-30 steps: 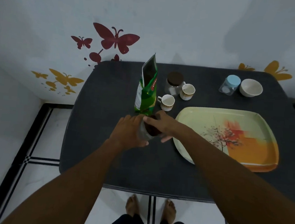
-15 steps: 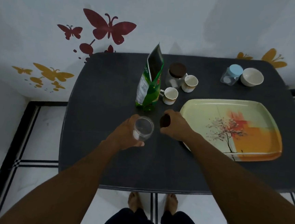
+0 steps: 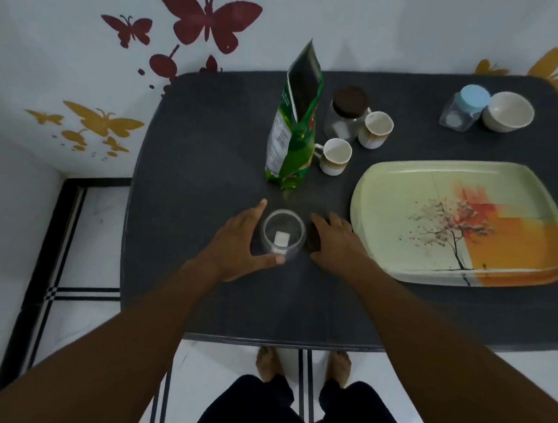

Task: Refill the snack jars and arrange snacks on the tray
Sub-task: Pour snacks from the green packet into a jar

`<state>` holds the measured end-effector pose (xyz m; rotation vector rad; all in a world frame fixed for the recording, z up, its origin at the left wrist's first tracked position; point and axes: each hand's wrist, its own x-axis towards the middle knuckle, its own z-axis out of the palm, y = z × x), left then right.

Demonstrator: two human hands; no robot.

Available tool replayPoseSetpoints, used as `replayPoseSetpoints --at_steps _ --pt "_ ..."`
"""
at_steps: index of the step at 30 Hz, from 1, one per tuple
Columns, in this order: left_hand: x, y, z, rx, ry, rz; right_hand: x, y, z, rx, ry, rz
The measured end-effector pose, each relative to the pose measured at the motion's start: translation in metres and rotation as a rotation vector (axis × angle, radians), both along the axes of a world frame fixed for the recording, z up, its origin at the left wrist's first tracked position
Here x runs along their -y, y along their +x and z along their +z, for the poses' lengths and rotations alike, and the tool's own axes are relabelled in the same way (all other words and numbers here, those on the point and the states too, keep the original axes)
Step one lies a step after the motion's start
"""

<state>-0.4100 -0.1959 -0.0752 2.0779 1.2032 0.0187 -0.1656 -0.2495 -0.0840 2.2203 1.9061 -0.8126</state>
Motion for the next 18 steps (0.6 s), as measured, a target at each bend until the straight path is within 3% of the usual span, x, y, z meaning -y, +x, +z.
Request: replayPoseSetpoints --at_steps 4,9,13,15,18 --pt "-0.015 0.006 0.034 0.063 0.082 0.058 -0.018 0.011 0.039 -0.104 0.117 -0.113" --pt "-0.054 0.036 0.091 0.265 0.215 0.295 -0.058 0.02 0.116 -0.304 0.55 -0.303" --pt "-0.086 0.065 0.133 0.366 0.409 0.271 -0.09 0.021 0.159 -0.181 0.64 -0.073" --pt "-0.095 0.079 0.145 0.255 0.52 0.18 -0.1 0.019 0.165 -0.087 0.545 0.027" --pt "-0.099 0.091 0.154 -0.077 0.687 0.111 -0.105 0.021 0.166 0.007 0.416 0.042"
